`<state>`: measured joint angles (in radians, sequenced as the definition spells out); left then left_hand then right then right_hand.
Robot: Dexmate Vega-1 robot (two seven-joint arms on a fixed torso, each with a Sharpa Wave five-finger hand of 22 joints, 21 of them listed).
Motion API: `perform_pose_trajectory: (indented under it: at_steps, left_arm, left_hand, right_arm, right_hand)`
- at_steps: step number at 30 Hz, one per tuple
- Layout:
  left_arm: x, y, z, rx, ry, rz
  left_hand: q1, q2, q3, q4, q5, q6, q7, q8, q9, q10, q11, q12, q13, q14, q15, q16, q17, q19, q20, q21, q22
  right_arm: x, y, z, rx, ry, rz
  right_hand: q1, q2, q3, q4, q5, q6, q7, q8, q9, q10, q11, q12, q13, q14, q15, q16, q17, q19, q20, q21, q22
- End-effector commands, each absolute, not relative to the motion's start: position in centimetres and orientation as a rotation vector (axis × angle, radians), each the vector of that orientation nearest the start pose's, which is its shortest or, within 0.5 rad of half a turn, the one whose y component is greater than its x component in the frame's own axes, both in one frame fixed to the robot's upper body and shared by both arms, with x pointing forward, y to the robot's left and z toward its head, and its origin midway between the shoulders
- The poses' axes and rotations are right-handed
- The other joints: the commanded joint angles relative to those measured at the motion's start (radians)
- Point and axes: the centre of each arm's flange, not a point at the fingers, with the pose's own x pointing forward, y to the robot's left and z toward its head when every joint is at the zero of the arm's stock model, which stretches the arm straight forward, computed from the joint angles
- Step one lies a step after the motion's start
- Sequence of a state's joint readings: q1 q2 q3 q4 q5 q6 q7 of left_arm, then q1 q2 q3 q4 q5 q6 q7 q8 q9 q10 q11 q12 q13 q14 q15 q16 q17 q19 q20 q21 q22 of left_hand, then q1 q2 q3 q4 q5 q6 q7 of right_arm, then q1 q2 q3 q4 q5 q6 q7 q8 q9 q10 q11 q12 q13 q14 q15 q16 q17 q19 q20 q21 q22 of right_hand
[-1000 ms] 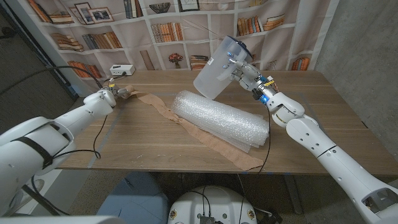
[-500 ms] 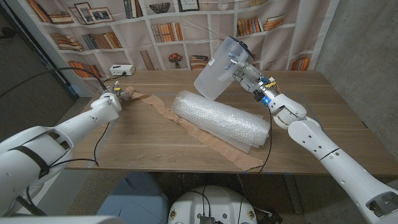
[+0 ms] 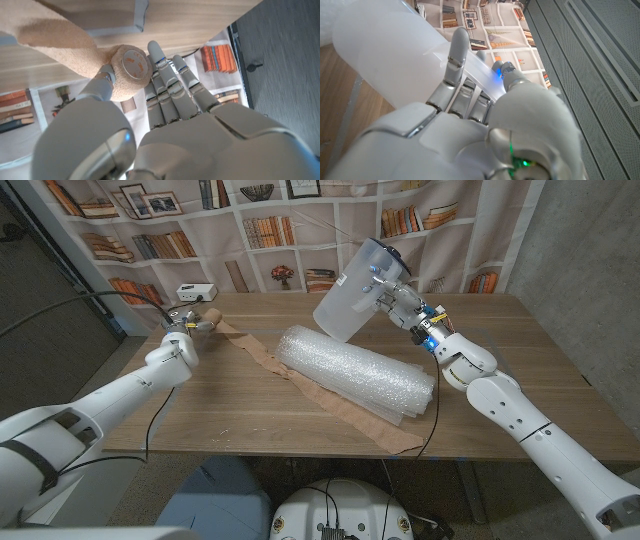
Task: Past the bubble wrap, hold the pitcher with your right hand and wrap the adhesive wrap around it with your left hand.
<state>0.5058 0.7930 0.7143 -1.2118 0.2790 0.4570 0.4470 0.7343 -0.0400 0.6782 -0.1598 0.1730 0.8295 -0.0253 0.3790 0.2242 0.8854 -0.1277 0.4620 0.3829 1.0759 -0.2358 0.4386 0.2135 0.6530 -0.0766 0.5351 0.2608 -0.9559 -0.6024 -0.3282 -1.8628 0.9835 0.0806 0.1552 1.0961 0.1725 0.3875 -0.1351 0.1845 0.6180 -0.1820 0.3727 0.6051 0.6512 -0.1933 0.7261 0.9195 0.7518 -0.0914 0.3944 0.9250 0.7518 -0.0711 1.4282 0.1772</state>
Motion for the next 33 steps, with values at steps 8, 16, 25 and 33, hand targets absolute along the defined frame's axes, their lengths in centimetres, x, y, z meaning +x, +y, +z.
perform_pose_trajectory:
  at_steps: [8, 16, 25, 33]
  left_arm:
    - [63.8, 42.1, 6.4, 1.213, -0.457, 0.781]
    - [62.4, 41.5, 7.2, 1.197, -0.533, 0.812]
    - [60.5, 40.2, 8.0, 1.167, -0.625, 0.808]
    - [59.2, 39.0, 8.6, 1.203, -0.697, 0.824]
  left_hand:
    - [0.254, 0.234, -0.013, 0.012, -0.001, 0.050, -0.022, 0.008, 0.018, 0.061, -0.045, -0.007, 0.019, 0.018, 0.002, -0.012, -0.004, 0.043, -0.009, 0.054, 0.017]
    - [0.260, 0.233, -0.019, 0.014, -0.001, 0.052, -0.019, 0.010, 0.023, 0.066, -0.047, -0.009, 0.026, 0.027, 0.002, -0.014, -0.004, 0.055, -0.011, 0.081, 0.028]
    - [0.266, 0.231, -0.023, 0.013, -0.001, 0.054, -0.021, 0.012, 0.026, 0.070, -0.048, -0.011, 0.032, 0.028, 0.000, -0.020, -0.005, 0.047, -0.011, 0.095, 0.036]
    - [0.268, 0.230, -0.029, 0.015, 0.000, 0.063, -0.012, 0.014, 0.026, 0.080, -0.042, -0.013, 0.030, 0.037, 0.003, -0.020, -0.005, 0.041, -0.007, 0.110, 0.043]
  right_arm:
    - [53.6, -19.3, 5.6, 0.250, -0.678, 0.694]
    - [53.5, -19.1, 5.9, 0.245, -0.688, 0.696]
    - [53.2, -19.1, 5.9, 0.263, -0.703, 0.683]
    - [52.8, -18.8, 5.7, 0.339, -0.728, 0.646]
  right_hand:
    - [-0.005, -0.001, -0.004, -0.001, -0.002, 0.007, -0.001, -0.005, 0.002, 0.012, 0.000, 0.002, 0.004, 0.201, -0.140, 0.000, 0.181, -0.292, -0.079, -0.004, 0.001]
    - [-0.006, -0.001, -0.005, 0.000, -0.003, 0.007, 0.000, -0.007, 0.003, 0.010, 0.000, 0.000, 0.005, 0.202, -0.140, -0.002, 0.181, -0.294, -0.079, -0.005, 0.001]
    - [-0.005, 0.000, -0.004, 0.000, -0.003, 0.009, 0.000, -0.008, 0.004, 0.016, -0.001, -0.002, 0.002, 0.202, -0.140, -0.003, 0.182, -0.295, -0.080, -0.006, 0.001]
    - [-0.005, 0.000, -0.004, 0.001, -0.004, 0.011, -0.002, -0.009, 0.004, 0.020, -0.004, -0.001, 0.004, 0.205, -0.140, -0.003, 0.183, -0.293, -0.079, -0.005, 0.000]
